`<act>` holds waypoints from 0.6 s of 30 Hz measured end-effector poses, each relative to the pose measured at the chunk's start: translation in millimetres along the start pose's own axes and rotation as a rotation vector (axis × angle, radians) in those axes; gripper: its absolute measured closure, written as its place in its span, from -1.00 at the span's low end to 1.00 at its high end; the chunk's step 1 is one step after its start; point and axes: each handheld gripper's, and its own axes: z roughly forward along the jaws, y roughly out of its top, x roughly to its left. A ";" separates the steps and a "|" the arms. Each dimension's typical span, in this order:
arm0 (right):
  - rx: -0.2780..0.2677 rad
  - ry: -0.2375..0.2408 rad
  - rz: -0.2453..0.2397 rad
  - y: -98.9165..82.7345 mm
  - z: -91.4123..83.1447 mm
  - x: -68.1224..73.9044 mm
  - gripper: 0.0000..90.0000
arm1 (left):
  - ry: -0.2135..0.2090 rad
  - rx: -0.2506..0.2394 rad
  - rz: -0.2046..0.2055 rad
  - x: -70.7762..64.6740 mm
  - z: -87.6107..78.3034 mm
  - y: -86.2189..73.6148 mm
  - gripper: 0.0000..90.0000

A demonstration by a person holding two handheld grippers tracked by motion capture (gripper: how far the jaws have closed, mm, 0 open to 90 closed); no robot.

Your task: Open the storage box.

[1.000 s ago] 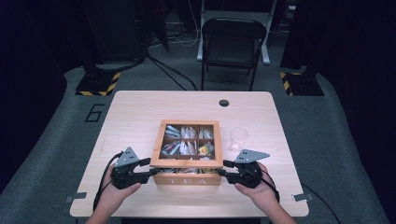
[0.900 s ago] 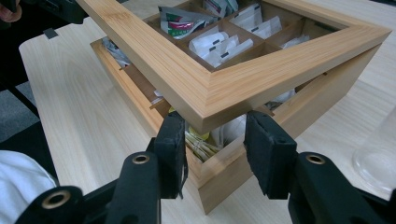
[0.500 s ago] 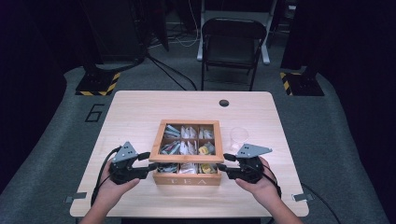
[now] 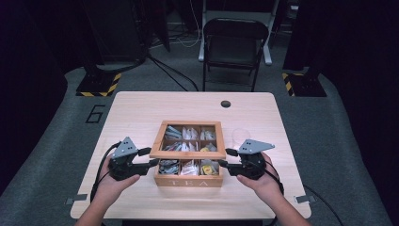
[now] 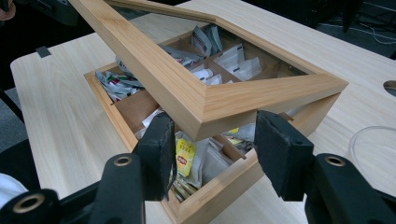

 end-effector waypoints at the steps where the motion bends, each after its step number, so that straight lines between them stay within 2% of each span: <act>1: -0.001 -0.005 0.001 1.6 0.0 -0.1 0.06 | 0.000 0.001 0.001 0.4 -0.3 1.1 0.03; 10: -0.007 -0.010 -0.014 12.0 -1.9 -3.4 0.06 | 0.010 0.004 0.037 2.6 -2.8 12.9 0.04; 18: -0.021 -0.015 -0.027 20.3 -3.1 -6.7 0.06 | 0.011 -0.003 0.043 5.9 -3.6 22.0 0.04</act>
